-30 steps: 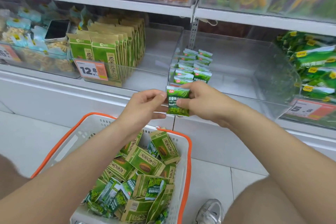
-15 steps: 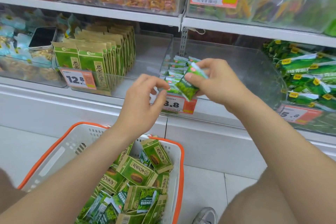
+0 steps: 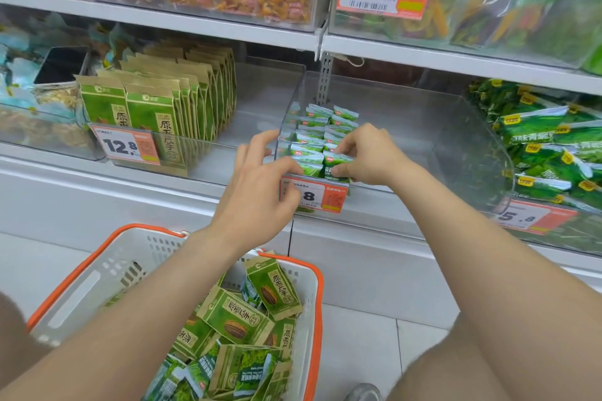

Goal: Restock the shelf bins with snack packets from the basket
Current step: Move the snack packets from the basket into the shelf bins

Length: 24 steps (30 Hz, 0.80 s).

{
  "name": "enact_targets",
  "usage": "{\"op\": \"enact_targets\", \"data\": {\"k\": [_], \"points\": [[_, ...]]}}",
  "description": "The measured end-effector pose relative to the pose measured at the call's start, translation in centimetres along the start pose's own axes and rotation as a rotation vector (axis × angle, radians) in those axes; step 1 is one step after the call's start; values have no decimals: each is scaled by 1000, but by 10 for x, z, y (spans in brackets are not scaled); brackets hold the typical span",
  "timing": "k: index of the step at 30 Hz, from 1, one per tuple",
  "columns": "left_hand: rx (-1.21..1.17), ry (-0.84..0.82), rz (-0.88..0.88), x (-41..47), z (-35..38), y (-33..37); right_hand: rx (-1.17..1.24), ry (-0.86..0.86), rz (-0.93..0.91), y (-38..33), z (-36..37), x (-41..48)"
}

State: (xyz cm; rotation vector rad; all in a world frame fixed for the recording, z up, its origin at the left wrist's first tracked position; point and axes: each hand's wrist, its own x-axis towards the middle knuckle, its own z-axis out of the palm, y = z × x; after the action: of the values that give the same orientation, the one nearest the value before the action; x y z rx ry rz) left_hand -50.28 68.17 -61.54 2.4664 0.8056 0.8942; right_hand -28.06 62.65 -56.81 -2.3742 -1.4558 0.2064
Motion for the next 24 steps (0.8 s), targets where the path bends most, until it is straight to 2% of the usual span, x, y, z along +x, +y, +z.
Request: {"op": "enact_targets", "data": {"k": [6, 12, 15, 18, 20, 21, 24], "points": [[-1, -3, 19, -1, 1, -3, -110, 49, 5, -9, 7, 2], [-6, -2, 69, -4, 0, -8, -67, 30, 29, -9, 1, -5], [-27, 127, 119, -9, 1, -9, -81, 69, 6, -4, -5, -11], [0, 255, 88, -20, 7, -15, -73, 257, -113, -12, -10, -28], [-9, 201, 40, -28, 14, -27, 25, 329, -216, -30, -11, -51], [-14, 129, 7, -32, 18, -35, 67, 307, -269, -41, -9, -64], [60, -197, -117, -47, 30, -58, 45, 64, -398, -67, 14, -101]]}}
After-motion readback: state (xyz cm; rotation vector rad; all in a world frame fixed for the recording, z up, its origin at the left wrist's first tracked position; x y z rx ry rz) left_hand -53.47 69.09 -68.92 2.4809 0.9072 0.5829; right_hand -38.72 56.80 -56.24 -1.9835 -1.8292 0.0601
